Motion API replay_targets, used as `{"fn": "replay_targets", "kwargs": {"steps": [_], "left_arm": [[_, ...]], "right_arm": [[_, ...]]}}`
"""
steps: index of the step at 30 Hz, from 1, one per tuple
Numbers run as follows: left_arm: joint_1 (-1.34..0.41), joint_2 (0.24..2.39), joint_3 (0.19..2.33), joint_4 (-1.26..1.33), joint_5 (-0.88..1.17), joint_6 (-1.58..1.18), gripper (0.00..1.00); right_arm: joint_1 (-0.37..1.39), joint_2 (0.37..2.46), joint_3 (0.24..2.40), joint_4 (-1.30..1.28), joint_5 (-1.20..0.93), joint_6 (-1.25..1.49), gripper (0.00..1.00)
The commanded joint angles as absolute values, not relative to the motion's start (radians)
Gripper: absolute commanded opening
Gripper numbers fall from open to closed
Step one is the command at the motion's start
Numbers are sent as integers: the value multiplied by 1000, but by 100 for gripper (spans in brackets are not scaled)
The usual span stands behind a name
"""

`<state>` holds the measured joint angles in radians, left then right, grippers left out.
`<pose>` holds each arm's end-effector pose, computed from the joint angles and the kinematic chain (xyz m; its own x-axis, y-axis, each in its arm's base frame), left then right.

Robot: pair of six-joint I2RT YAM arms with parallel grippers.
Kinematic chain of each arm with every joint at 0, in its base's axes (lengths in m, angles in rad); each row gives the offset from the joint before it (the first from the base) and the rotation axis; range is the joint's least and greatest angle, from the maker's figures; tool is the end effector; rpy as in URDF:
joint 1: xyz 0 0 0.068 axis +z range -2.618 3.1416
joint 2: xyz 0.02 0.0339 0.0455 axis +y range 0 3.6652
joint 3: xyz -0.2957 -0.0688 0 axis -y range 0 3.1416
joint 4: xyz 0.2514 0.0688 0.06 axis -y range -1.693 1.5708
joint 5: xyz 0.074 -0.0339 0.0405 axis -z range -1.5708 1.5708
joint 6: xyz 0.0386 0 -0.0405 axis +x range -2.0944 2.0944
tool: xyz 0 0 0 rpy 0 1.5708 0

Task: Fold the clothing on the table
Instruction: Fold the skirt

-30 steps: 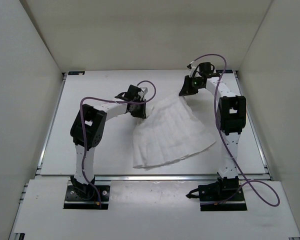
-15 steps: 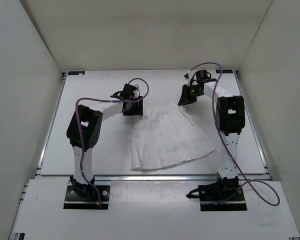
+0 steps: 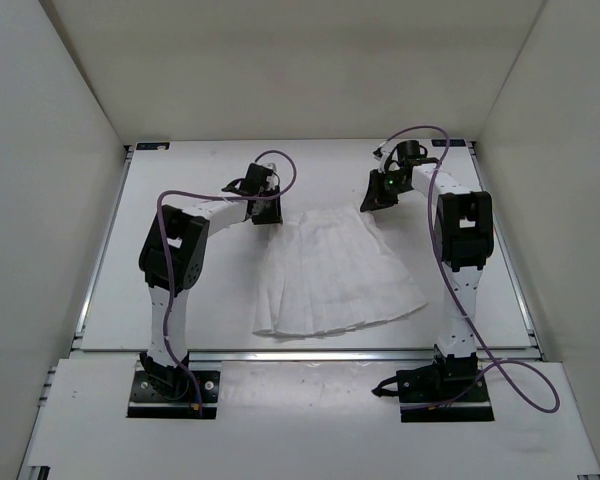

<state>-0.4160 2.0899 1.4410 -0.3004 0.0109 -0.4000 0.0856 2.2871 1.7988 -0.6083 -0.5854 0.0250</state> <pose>0.4287 -0.1898 0.1746 -0.8446 -0.0526 -0.5328 0.0879 0.9680 -0.2349 0.5091 0.0651 0.1771 -0.8942 -0.0558 -0.4442 -0.3004 0.8105 0.5028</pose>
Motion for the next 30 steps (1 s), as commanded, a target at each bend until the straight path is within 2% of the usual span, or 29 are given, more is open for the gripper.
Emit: {"fn": "replay_targets", "kwargs": {"steps": [1, 2, 4, 6, 13, 19, 21, 24, 27, 28, 30], "left_arm": [[-414, 2120, 1456, -316, 51, -416, 42], [-414, 2129, 1463, -319, 55, -414, 37], [-405, 2138, 1483, -328, 69, -407, 11], [-400, 2144, 1500, -327, 86, -408, 0], [-333, 2125, 1690, -374, 144, -313, 0], [-288, 2129, 2219, -526, 126, -226, 0], [-284, 2088, 2287, -529, 133, -210, 0], [-314, 1952, 2188, -482, 130, -180, 0], [-377, 1696, 1731, -327, 59, -147, 0], [-397, 1615, 1572, -309, 32, -150, 0], [-425, 1504, 1357, -266, 18, -196, 0]], "right_arm": [[91, 2260, 1813, -607, -595, 8, 6], [92, 2266, 1810, -609, -592, 9, 5], [91, 2273, 1825, -606, -595, 11, 0], [91, 2279, 1848, -603, -600, 12, 0], [83, 2253, 2069, -587, -614, 95, 0], [69, 2057, 2222, -534, -563, 166, 0], [78, 1999, 2285, -580, -512, 127, 0], [80, 1849, 2139, -565, -465, 107, 0], [97, 1618, 1724, -445, -424, 81, 0], [88, 1586, 1662, -424, -442, 95, 0], [87, 1467, 1417, -371, -474, 123, 0]]}}
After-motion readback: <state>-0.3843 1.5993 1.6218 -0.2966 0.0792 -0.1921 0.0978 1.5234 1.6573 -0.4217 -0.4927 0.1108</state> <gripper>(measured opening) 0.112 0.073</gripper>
